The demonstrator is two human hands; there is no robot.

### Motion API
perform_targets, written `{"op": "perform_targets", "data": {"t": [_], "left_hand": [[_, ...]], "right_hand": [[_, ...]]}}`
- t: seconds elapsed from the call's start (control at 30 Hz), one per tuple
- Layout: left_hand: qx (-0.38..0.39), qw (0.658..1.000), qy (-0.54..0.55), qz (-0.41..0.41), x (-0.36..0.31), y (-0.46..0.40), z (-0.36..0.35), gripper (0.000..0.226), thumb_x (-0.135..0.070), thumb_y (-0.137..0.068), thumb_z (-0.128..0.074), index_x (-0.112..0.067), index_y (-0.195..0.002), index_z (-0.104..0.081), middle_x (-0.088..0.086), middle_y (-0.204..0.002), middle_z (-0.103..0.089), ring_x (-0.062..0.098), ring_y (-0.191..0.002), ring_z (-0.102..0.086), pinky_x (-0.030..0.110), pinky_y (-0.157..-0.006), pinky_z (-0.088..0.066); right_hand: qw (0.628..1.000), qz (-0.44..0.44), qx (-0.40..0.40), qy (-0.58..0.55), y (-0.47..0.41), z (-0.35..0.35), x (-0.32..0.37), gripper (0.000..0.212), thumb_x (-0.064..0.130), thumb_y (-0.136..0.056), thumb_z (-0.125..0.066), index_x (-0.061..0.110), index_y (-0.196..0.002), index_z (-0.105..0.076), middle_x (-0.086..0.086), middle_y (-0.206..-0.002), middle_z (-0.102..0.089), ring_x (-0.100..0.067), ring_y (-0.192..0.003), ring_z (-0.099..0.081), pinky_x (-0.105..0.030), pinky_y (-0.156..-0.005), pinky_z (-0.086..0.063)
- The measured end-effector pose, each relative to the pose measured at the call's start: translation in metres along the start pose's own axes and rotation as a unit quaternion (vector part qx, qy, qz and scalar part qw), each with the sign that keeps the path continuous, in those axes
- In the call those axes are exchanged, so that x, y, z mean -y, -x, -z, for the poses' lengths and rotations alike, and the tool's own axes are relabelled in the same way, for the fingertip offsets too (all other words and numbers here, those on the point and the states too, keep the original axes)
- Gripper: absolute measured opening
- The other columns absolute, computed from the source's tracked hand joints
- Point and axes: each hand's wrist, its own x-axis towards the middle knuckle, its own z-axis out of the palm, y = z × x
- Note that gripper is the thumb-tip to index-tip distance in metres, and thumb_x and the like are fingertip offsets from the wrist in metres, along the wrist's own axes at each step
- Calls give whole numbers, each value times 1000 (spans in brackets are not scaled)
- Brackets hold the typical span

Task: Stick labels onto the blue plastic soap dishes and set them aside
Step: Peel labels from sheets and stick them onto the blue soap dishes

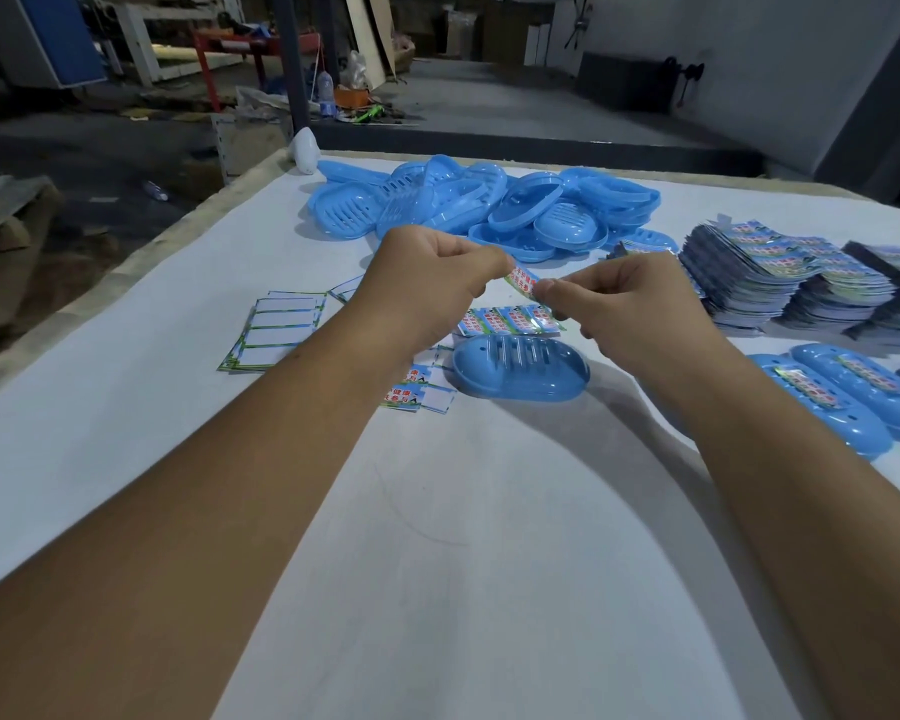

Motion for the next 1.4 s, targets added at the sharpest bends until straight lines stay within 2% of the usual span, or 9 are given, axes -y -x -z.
{"op": "perform_targets", "data": {"t": [0.2, 0.3, 0.4, 0.53, 0.73, 0.87, 1.03, 1.17, 1.4], "left_hand": [[-1, 1000, -15, 11, 3, -2, 0, 26, -37, -82, -75, -20, -62, -71, -15, -47, -55, -1, -41, -47, 11, -42, -37], [-5, 999, -49, 16, 6, -3, -2, 31, -40, -81, -75, -10, -72, -75, -10, -55, -58, 4, -43, -45, 14, -42, -39], [-8, 997, -75, 1, 10, -2, -4, 38, -43, -79, -76, -5, -81, -74, -3, -66, -59, 8, -48, -44, 8, -40, -37], [-10, 994, -108, -10, 13, 0, -5, 31, -45, -78, -79, -14, -71, -76, -7, -62, -69, -8, -50, -54, 3, -39, -34], [25, 984, -176, 21, 12, 3, -4, 29, -39, -75, -76, -10, -72, -76, 6, -67, -71, 9, -41, -54, 16, -37, -40], [60, 980, -185, 37, 9, 6, -5, 29, -33, -72, -73, -4, -71, -73, 21, -67, -71, 25, -39, -57, 32, -41, -49], [63, 972, -227, 25, 11, 5, -5, 26, -38, -73, -73, -12, -73, -78, 10, -62, -72, 20, -40, -59, 23, -40, -44], [57, 960, -274, 10, 12, 5, -6, 27, -43, -72, -73, -16, -75, -80, 6, -65, -73, 17, -50, -59, 24, -48, -44], [45, 951, -306, -12, 13, 5, -8, 27, -41, -73, -72, -15, -73, -77, 3, -55, -68, 11, -35, -51, 25, -47, -46]], "right_hand": [[999, -27, -3, -26, -3, 2, 1, 23, 33, -79, -78, 10, -76, -79, -9, -71, -62, -21, -66, -42, -37, -61, -34], [998, -43, -10, -34, -3, 2, 1, 19, 32, -76, -75, 14, -69, -77, 0, -64, -64, -19, -64, -44, -34, -56, -34], [999, -45, -9, -24, -2, 3, 0, 27, 40, -74, -78, 13, -70, -76, -5, -65, -61, -18, -61, -44, -32, -52, -34], [998, -57, 7, 5, -2, 4, -1, 40, 46, -72, -85, 8, -66, -72, -9, -66, -55, -19, -60, -41, -29, -49, -33], [992, -104, 40, 60, 0, 2, -2, 56, 40, -67, -86, -8, -86, -66, -8, -68, -46, -21, -64, -37, -30, -50, -29], [987, -110, 53, 104, 3, 2, -1, 37, 39, -68, -84, 6, -68, -68, -3, -57, -42, -19, -58, -35, -30, -49, -30], [984, -112, 57, 128, 2, 2, 0, 46, 40, -69, -82, -3, -77, -67, -3, -56, -45, -19, -55, -36, -32, -54, -32], [982, -109, 59, 144, 2, 1, -1, 47, 40, -68, -82, -2, -80, -68, -3, -56, -48, -17, -51, -37, -30, -52, -33], [981, -100, 60, 157, 2, -1, -1, 33, 40, -68, -85, 12, -63, -69, 6, -43, -47, -8, -36, -36, -25, -48, -34]]}}
